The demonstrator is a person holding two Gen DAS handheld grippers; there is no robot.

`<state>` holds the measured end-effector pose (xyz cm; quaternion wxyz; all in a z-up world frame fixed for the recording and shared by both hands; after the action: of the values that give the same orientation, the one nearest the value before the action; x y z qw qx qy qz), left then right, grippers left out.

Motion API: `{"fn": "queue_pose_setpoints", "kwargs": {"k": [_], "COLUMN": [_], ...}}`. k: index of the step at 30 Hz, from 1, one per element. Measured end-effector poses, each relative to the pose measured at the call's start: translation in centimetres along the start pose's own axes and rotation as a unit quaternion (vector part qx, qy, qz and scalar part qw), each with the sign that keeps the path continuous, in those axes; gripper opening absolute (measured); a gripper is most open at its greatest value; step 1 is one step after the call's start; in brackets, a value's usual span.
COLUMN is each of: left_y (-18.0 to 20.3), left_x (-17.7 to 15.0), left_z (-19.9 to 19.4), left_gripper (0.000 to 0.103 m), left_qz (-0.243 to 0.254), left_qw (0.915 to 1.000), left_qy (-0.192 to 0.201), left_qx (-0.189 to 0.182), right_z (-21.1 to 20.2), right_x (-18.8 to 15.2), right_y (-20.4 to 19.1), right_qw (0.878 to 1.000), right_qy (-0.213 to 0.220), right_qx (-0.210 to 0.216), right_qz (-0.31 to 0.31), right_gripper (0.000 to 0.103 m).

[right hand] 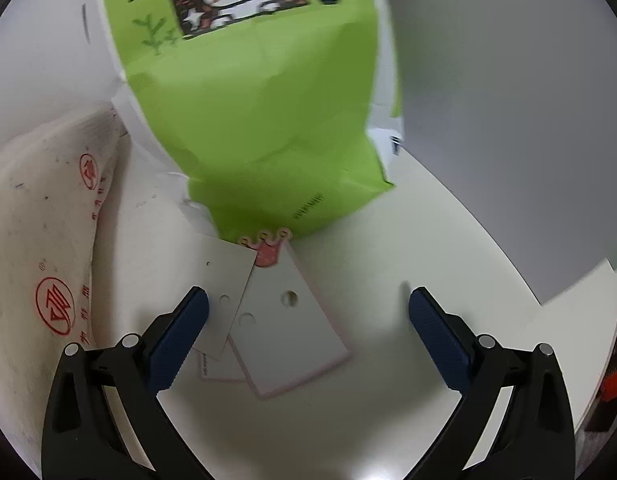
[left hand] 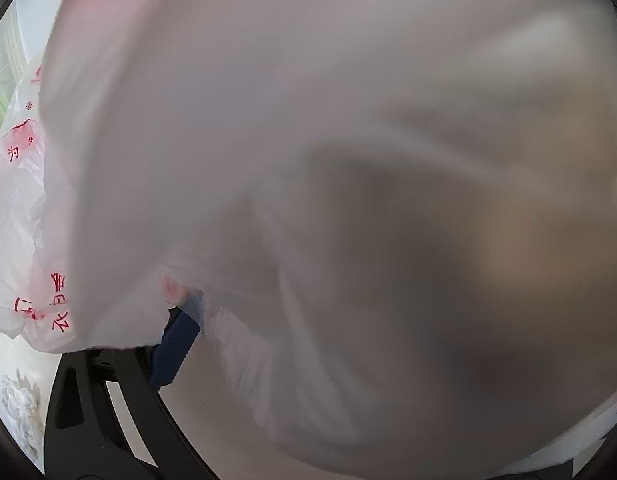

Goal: Organize jewelry

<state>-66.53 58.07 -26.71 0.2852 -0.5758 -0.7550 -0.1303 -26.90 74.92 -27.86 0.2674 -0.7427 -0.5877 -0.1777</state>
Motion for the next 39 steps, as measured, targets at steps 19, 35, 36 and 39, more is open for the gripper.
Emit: {"fn": "queue_pose_setpoints", "kwargs": {"k": [19, 35, 36, 39], "left_y": [-0.5, -0.3, -0.5, -0.5], "left_x": [0.4, 1.1, 1.1, 1.2], "left_z": [0.0, 0.7, 0.6, 0.7], "left_gripper": [0.098, 0.098, 0.098, 0.098], "left_qz": [-0.001, -0.001, -0.001, -0.001], "left_qw": [1.0000, 1.0000, 1.0000, 1.0000], "left_qy": [-0.001, -0.001, -0.001, -0.001], "left_qx": [0.000, 0.000, 0.000, 0.000], "right_z": [0.9, 1.5, 1.5, 1.5], "right_x": [0.7, 1.1, 1.2, 1.1], "right_y": [-1.9, -2.5, -2.6, -2.5], "right_qw": [0.999, 0.999, 0.999, 0.999], "right_qy": [-0.008, -0.008, -0.008, -0.008], "right_qx": [0.023, 0.023, 0.023, 0.023], "right_qz": [-0.034, -0.035, -0.035, -0.035], "right_gripper": [0.097, 0.097, 0.097, 0.097]}}
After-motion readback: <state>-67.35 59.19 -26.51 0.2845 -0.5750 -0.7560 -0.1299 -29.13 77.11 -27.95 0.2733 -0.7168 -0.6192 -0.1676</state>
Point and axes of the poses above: each gripper's, at about its wrist camera, not at the fingertips, and z roughly the way its jaws point, y to its right, x to its top, the point moved 8 cm from there along z, roughly the way its jaws point, and after that the axes turned 12 degrees about z, right-handed, at the moved point
